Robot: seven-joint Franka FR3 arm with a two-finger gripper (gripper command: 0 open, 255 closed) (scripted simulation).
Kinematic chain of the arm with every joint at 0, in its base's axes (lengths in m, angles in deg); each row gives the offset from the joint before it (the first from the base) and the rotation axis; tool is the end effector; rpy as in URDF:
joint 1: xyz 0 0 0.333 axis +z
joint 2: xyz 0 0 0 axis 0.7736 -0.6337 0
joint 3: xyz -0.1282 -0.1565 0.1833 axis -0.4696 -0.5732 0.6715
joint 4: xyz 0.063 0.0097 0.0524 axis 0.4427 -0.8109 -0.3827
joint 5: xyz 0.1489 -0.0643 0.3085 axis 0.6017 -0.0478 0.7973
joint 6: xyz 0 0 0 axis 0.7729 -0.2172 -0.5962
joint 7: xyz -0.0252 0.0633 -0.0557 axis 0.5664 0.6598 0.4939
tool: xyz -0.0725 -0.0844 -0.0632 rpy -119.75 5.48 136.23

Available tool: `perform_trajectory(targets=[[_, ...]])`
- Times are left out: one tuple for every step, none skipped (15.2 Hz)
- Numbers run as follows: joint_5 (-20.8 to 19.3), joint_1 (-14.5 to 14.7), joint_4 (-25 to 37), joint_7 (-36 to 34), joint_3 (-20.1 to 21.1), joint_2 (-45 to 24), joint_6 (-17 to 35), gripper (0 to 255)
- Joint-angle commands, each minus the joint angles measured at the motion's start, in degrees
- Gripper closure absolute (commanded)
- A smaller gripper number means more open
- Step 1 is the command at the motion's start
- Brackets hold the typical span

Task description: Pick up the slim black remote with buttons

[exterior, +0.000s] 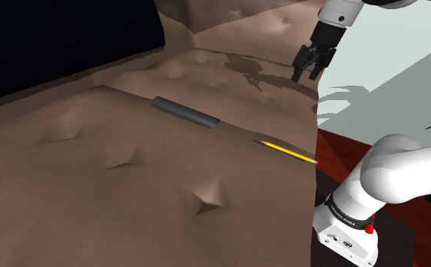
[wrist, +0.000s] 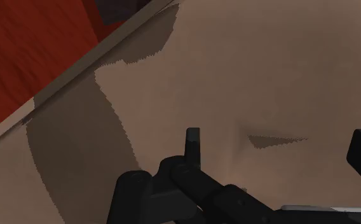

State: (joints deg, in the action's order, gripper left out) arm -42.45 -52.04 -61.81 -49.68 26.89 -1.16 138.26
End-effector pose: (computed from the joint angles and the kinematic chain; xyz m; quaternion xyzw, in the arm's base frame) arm 0.2904 -0.0346 0.5473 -0.9922 0.1184 -0.0337 0.0217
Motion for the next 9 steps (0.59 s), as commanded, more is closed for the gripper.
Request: perform_trajectory(targets=[[0.0, 0.0, 0.0, 0.0, 0.0, 0.0, 0.0, 0], [0.7, 0.8, 0.6, -0.3, 0.8, -1.3, 0.6, 0], [1.3, 1.5, 1.2, -0.5, 1.6, -2.6, 1.1, 0], [1.9, 2.2, 1.8, -0.7, 2.4, -3.9, 1.6, 0], [2.5, 3.0, 2.5, -1.0, 3.2, -5.2, 2.2, 0], [3.0, 3.7, 3.3, -1.2, 4.0, -6.5, 2.7, 0], [3.6, 4.3, 4.1, -1.4, 4.8, -7.9, 3.1, 0], [4.1, 5.0, 4.9, -1.6, 5.6, -9.2, 3.6, 0], [4.6, 5.6, 5.8, -1.8, 6.4, -10.6, 4.0, 0]])
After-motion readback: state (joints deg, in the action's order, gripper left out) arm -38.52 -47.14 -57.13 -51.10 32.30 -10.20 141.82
